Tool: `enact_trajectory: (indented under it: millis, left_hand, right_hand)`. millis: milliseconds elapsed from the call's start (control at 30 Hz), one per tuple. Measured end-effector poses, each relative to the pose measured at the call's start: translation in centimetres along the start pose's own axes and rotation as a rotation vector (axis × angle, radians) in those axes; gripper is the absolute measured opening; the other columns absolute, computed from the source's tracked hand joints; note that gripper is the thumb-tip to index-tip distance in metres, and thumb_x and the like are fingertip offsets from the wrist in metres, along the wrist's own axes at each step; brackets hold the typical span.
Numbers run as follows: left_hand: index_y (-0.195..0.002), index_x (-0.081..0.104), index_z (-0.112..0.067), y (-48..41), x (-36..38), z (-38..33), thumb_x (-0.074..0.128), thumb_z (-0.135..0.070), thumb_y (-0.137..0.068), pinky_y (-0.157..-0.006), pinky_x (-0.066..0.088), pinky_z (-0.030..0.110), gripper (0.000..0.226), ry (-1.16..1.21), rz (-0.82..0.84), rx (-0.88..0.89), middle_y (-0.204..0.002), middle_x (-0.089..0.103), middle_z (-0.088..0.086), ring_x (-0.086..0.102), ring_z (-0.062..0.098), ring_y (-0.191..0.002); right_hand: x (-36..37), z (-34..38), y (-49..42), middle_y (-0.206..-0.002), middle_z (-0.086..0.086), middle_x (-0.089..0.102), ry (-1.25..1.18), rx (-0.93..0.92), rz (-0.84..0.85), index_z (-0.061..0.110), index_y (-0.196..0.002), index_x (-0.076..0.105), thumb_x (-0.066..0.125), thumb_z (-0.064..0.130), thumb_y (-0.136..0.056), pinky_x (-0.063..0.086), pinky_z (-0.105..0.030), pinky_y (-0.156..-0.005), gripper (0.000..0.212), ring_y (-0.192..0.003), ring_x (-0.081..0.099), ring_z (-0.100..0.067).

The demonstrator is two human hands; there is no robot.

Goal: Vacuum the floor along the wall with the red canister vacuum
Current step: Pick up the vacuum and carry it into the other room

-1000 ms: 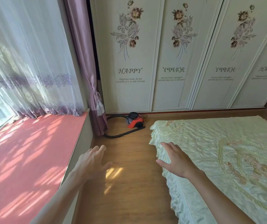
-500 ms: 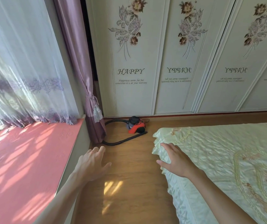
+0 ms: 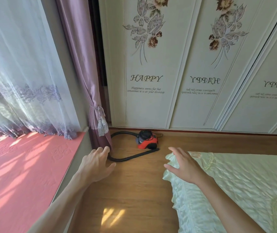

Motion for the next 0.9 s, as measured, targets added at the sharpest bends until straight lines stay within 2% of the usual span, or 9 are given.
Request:
enact_trajectory:
  millis: [300, 367, 533, 667, 800, 900]
  left_hand:
    - [-0.117, 0.045, -0.022, -9.8, 2.4, 1.7, 0.05, -0.061, -0.085, -0.064, 0.049, 0.031, 0.051, -0.015, 0.031, -0.017, -0.095, 0.054, -0.006, 0.056, 0.017, -0.085]
    - [-0.119, 0.045, -0.022, -12.5, 3.2, 2.2, 0.05, -0.062, -0.085, -0.063, 0.049, 0.03, 0.053, -0.011, 0.036, -0.006, -0.097, 0.055, -0.006, 0.057, 0.017, -0.086]
    - [-0.127, 0.043, -0.023, -20.6, 5.2, 3.8, 0.05, -0.062, -0.086, -0.072, 0.053, 0.033, 0.057, 0.003, 0.054, 0.016, -0.113, 0.059, -0.004, 0.059, 0.019, -0.102]
    - [-0.129, 0.042, -0.022, -27.5, 6.3, 4.6, 0.049, -0.062, -0.087, -0.074, 0.055, 0.033, 0.058, -0.012, 0.068, 0.051, -0.114, 0.06, -0.004, 0.06, 0.018, -0.102]
    - [-0.129, 0.044, -0.021, -34.0, 6.9, 5.2, 0.048, -0.063, -0.087, -0.072, 0.057, 0.034, 0.06, -0.022, 0.075, 0.098, -0.113, 0.06, -0.003, 0.062, 0.019, -0.097]
    - [-0.129, 0.043, -0.02, -38.1, 7.4, 5.1, 0.048, -0.063, -0.088, -0.074, 0.056, 0.035, 0.059, -0.012, 0.106, 0.113, -0.113, 0.059, -0.002, 0.061, 0.019, -0.098]
  right_hand:
    - [0.0, -2.3, -10.3, -0.145, 0.006, 0.04, -0.011, -0.02, 0.004, 0.024, -0.154, 0.026, 0.055, 0.055, -0.095, 0.041, -0.027, -0.098, 0.073, -0.137, 0.041, -0.013]
    - [0.1, -3.0, -12.6, -0.147, 0.006, 0.04, -0.023, -0.011, 0.006, 0.024, -0.154, 0.026, 0.056, 0.054, -0.095, 0.041, -0.029, -0.1, 0.073, -0.138, 0.04, -0.014]
    - [-0.1, -5.0, -19.4, -0.145, 0.005, 0.04, -0.052, 0.036, 0.014, 0.024, -0.153, 0.027, 0.057, 0.054, -0.094, 0.042, -0.036, -0.106, 0.073, -0.137, 0.041, -0.015]
    - [-0.7, -6.1, -25.4, -0.146, 0.003, 0.039, -0.073, 0.069, 0.02, 0.022, -0.153, 0.027, 0.058, 0.052, -0.094, 0.041, -0.036, -0.109, 0.073, -0.138, 0.041, -0.016]
    - [-1.5, -6.9, -30.7, -0.15, -0.001, 0.038, -0.104, 0.111, -0.002, 0.018, -0.154, 0.029, 0.062, 0.044, -0.096, 0.035, -0.031, -0.109, 0.072, -0.14, 0.039, -0.018]
    - [-2.1, -8.1, -33.8, -0.152, -0.001, 0.037, -0.104, 0.137, -0.003, 0.02, -0.155, 0.028, 0.061, 0.046, -0.096, 0.036, -0.033, -0.11, 0.073, -0.141, 0.038, -0.018]
Point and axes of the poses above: each hand's wrist, its own y-axis away from the middle knuckle, its own x-axis out of the palm, z = x × y, the point moved 4 cm from there along -y, towards the middle knuckle
